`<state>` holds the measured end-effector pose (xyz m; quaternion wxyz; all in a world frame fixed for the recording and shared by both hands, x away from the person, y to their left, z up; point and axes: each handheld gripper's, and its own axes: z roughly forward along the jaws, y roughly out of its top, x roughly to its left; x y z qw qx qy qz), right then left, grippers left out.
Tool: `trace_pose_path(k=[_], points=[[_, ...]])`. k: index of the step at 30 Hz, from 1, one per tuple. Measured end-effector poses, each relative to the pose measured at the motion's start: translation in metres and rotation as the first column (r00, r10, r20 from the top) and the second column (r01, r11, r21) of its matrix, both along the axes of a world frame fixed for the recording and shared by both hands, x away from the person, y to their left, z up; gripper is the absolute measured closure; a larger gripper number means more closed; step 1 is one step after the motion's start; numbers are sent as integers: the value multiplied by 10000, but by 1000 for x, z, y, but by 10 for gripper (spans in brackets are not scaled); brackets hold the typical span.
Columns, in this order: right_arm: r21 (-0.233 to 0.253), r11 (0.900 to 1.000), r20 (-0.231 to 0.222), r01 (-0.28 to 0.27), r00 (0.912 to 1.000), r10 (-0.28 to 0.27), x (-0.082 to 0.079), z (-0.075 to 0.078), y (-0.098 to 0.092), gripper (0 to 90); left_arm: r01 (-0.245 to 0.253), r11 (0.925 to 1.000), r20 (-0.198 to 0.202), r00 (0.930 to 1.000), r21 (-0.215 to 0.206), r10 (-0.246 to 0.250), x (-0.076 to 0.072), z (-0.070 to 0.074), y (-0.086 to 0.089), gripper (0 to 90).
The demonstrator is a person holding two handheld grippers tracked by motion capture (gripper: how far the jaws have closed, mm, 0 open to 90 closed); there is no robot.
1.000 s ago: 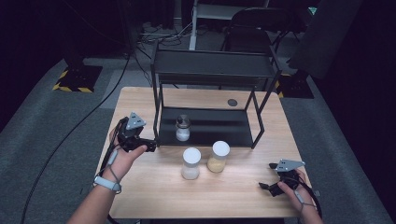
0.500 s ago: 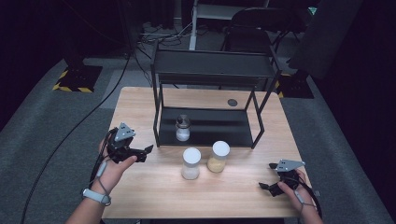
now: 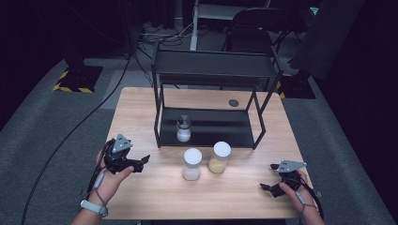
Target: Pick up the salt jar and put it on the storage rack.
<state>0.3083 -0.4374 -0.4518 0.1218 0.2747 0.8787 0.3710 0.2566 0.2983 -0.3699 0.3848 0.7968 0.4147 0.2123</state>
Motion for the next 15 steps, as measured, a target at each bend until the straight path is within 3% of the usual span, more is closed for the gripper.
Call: trace_pose_path(k=[15], points=[[-2,10000,1,0,10000,0,0,0,0,0,-124,9999,-351,9993,40,126,-7,-34,6,69]])
